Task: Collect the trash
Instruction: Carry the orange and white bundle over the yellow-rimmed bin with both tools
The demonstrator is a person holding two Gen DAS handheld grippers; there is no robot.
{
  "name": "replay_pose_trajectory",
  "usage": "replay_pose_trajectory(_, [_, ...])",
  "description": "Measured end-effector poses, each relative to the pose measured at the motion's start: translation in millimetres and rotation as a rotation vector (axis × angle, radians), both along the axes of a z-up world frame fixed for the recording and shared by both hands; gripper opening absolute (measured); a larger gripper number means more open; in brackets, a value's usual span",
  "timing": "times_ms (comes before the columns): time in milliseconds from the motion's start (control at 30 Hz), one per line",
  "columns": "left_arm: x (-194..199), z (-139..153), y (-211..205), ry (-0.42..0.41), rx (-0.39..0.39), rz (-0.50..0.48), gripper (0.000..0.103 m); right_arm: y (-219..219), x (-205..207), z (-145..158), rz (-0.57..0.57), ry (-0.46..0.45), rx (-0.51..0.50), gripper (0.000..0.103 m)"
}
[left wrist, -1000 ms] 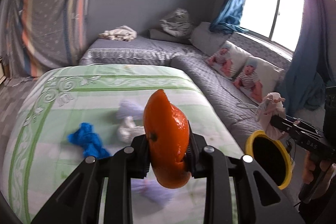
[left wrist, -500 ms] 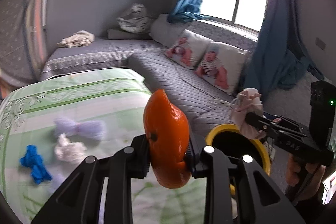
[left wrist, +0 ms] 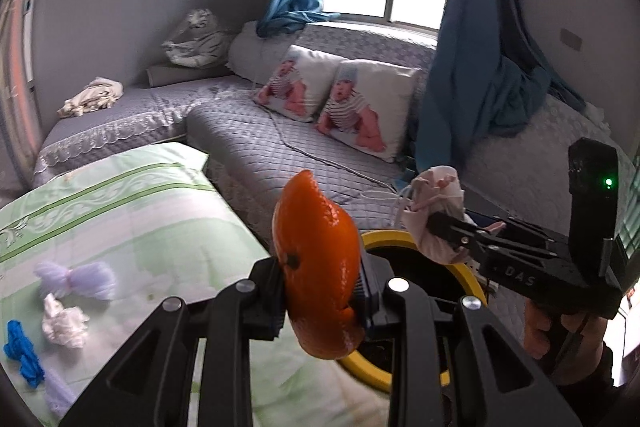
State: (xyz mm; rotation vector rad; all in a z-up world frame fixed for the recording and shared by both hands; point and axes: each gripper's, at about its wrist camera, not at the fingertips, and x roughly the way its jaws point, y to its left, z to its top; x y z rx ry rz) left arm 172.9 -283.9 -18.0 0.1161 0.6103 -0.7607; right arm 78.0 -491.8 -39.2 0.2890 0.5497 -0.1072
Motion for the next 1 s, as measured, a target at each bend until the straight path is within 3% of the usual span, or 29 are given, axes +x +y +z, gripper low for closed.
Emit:
replay_pose_trajectory(367, [-5,-25,-50,0.034,0.037,-0.075,0.026,-30,-16,-26,-0.092,0.037,0.012,0.038])
replay_pose_trajectory(1000, [-3,-53,-85,0.095,0.076,-0.101,0.026,-51,-18,-65,-0.172,0.122,0.038,0.039])
